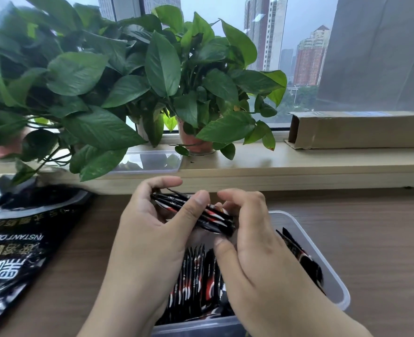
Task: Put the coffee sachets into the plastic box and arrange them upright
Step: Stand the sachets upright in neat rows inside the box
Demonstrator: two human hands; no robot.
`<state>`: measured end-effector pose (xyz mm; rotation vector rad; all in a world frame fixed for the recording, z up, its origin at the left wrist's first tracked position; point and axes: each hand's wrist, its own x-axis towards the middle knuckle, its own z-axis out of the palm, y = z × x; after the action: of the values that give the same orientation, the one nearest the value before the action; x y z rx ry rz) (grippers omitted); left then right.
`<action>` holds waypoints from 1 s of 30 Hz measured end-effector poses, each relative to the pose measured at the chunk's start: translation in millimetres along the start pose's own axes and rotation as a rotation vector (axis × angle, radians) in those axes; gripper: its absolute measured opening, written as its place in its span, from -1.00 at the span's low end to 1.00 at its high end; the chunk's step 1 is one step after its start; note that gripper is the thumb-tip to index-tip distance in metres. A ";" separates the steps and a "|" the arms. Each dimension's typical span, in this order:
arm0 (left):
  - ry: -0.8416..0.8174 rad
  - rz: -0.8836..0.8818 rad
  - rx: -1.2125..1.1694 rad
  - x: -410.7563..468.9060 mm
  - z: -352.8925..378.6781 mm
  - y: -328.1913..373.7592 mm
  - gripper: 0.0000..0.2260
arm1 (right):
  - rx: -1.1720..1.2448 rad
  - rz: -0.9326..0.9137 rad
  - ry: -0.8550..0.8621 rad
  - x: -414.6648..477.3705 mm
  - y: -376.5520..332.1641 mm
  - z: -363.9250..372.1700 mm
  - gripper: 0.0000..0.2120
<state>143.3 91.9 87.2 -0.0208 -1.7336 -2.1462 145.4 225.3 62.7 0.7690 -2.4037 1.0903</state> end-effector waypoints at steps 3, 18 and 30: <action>0.000 0.016 0.062 -2.8 3.2 -2.2 -0.58 | -0.031 -0.014 -0.006 -0.5 -3.2 4.3 -0.50; 0.001 -0.033 -0.030 3.3 -5.2 0.1 -0.63 | -0.083 -0.119 0.203 8.8 6.4 -10.3 -0.75; -0.139 -0.163 -0.107 -0.7 -4.5 6.2 -0.80 | 0.020 -0.040 0.008 0.8 1.7 -5.3 -0.73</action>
<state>146.8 86.8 91.8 -0.0604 -1.7473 -2.4059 144.4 230.1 65.5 0.8142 -2.3635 1.1015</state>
